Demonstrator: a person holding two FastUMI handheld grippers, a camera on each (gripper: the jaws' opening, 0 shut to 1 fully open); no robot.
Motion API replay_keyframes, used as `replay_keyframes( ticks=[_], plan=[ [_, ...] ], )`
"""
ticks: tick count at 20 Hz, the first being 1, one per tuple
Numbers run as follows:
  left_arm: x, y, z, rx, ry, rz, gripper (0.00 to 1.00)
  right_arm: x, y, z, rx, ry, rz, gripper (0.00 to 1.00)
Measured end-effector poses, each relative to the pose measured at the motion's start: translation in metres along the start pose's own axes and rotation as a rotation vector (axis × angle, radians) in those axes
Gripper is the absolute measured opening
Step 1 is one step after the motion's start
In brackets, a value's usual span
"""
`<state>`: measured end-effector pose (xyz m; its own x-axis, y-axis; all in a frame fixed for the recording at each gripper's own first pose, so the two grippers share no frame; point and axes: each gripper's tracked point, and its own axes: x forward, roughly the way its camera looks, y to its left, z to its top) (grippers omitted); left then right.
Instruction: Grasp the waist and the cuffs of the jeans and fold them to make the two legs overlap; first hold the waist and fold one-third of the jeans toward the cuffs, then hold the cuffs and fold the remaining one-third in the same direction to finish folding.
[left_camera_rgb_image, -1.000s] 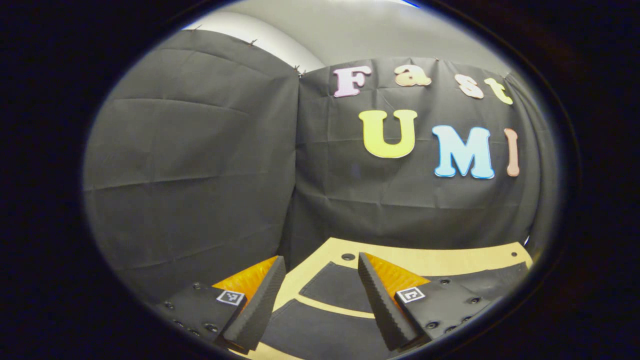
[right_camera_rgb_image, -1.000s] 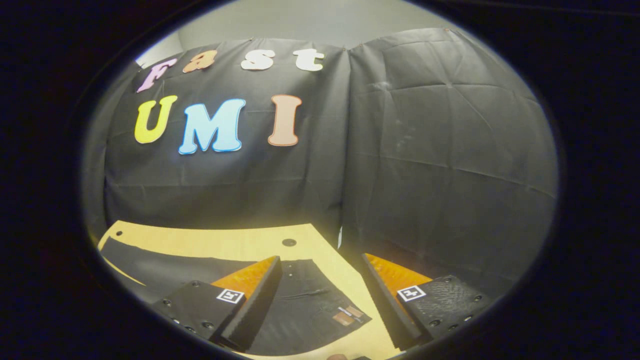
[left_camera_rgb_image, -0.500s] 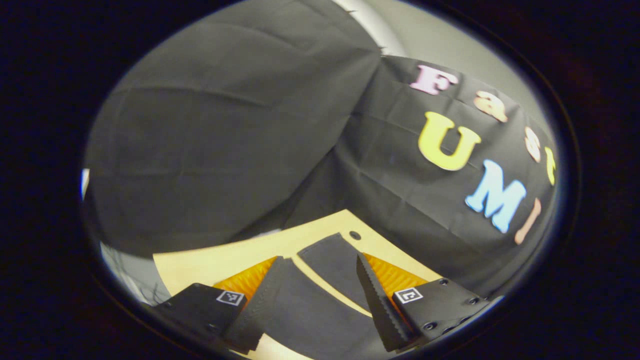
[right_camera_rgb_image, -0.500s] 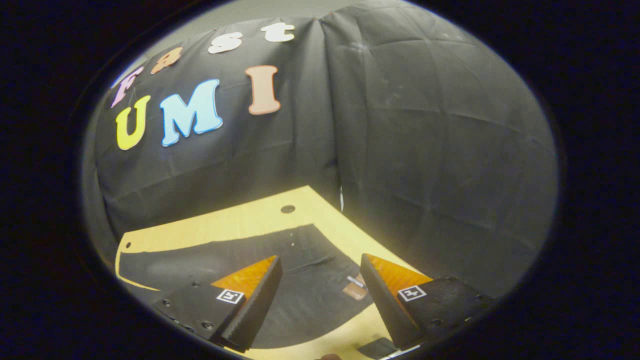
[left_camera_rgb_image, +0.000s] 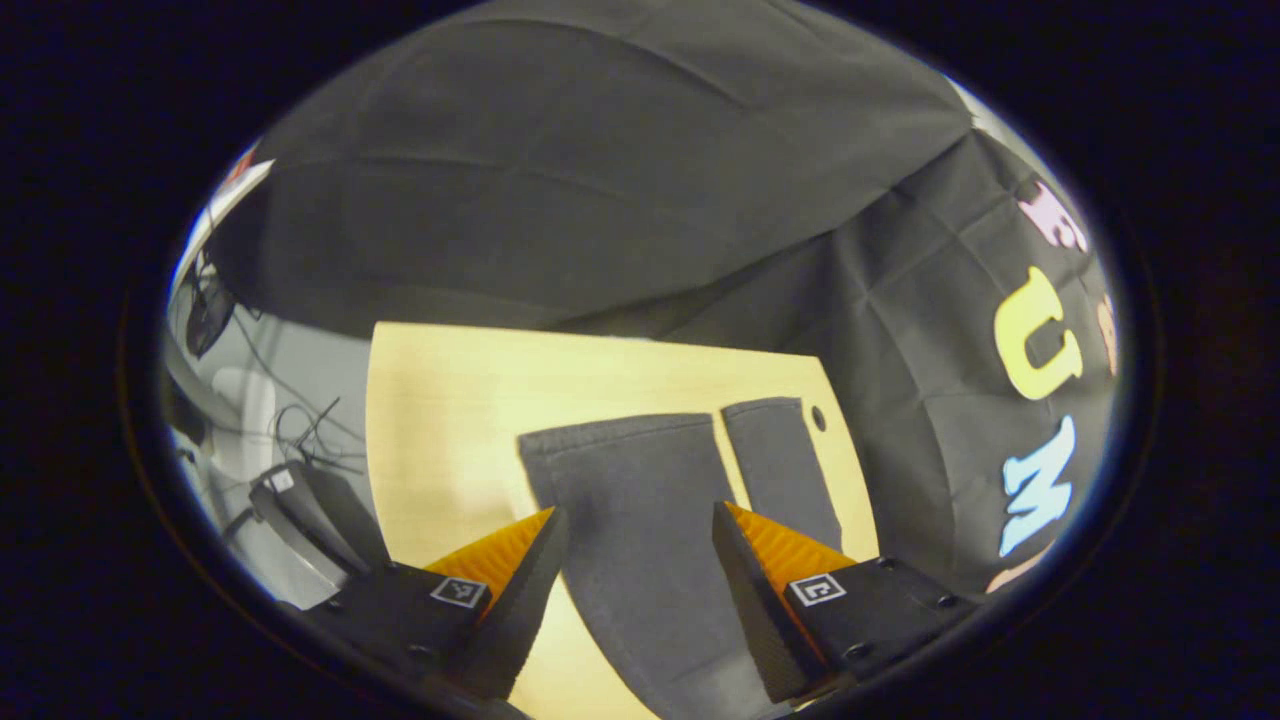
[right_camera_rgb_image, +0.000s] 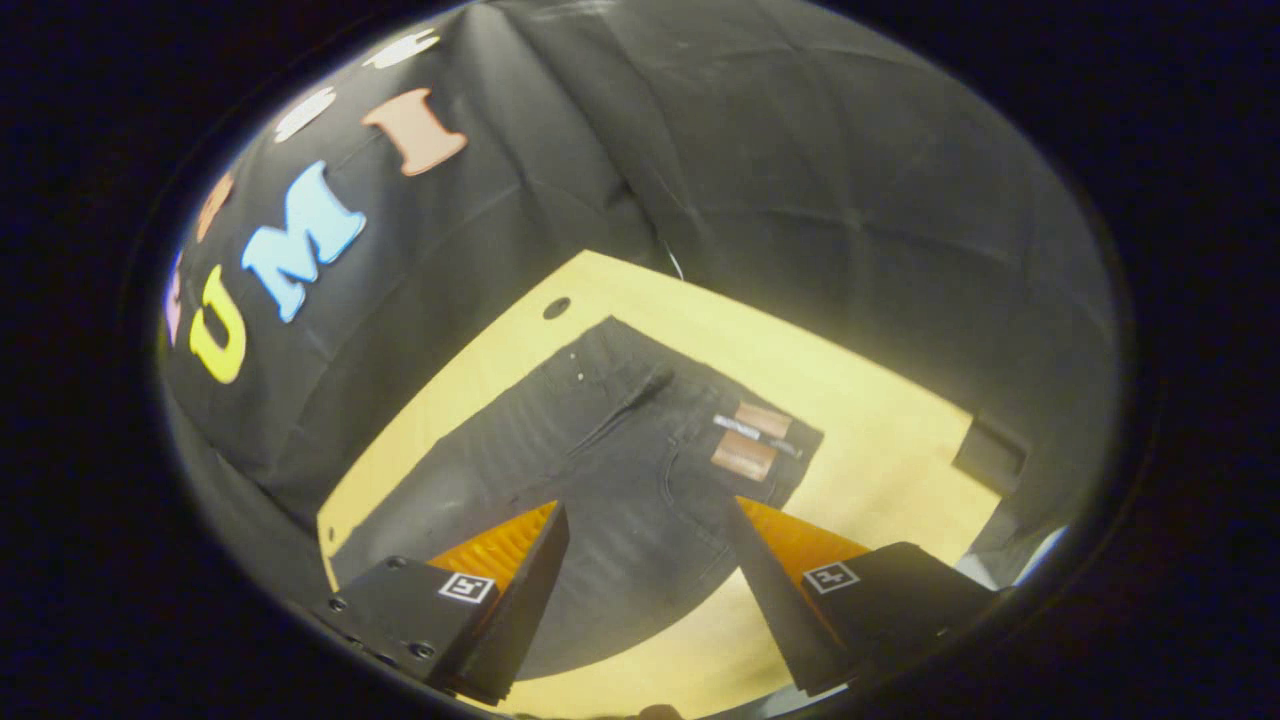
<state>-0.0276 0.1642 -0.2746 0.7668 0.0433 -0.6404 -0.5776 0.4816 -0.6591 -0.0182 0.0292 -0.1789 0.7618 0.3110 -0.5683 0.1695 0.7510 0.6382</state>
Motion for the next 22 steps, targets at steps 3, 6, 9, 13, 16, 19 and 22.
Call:
replay_keyframes(
  ticks=[3, 6, 9, 13, 16, 19, 22],
  plan=[
    [0.019, 0.024, -0.009, -0.101, 0.065, 0.029, 0.94, 0.009, -0.014, -0.019, 0.139, 0.09, 0.026, 0.95],
    [0.045, 0.043, -0.019, -0.165, 0.11, 0.045, 0.94, 0.016, -0.026, -0.029, 0.191, 0.121, 0.004, 0.95],
    [0.062, 0.049, -0.019, -0.189, 0.125, 0.06, 0.94, 0.021, -0.039, -0.029, 0.217, 0.124, -0.036, 0.95],
    [0.074, 0.045, -0.013, -0.177, 0.128, 0.048, 0.94, 0.03, -0.06, -0.024, 0.305, 0.115, -0.08, 0.95],
    [0.081, 0.033, -0.01, -0.161, 0.141, 0.027, 0.93, 0.037, -0.073, -0.026, 0.355, 0.122, -0.099, 0.95],
    [0.087, 0.019, -0.011, -0.147, 0.16, -0.005, 0.93, 0.046, -0.063, -0.02, 0.401, 0.109, -0.032, 0.92],
    [0.094, 0.003, -0.013, -0.152, 0.177, -0.053, 0.94, 0.063, -0.04, -0.016, 0.461, 0.143, 0.109, 0.89]
  ],
)
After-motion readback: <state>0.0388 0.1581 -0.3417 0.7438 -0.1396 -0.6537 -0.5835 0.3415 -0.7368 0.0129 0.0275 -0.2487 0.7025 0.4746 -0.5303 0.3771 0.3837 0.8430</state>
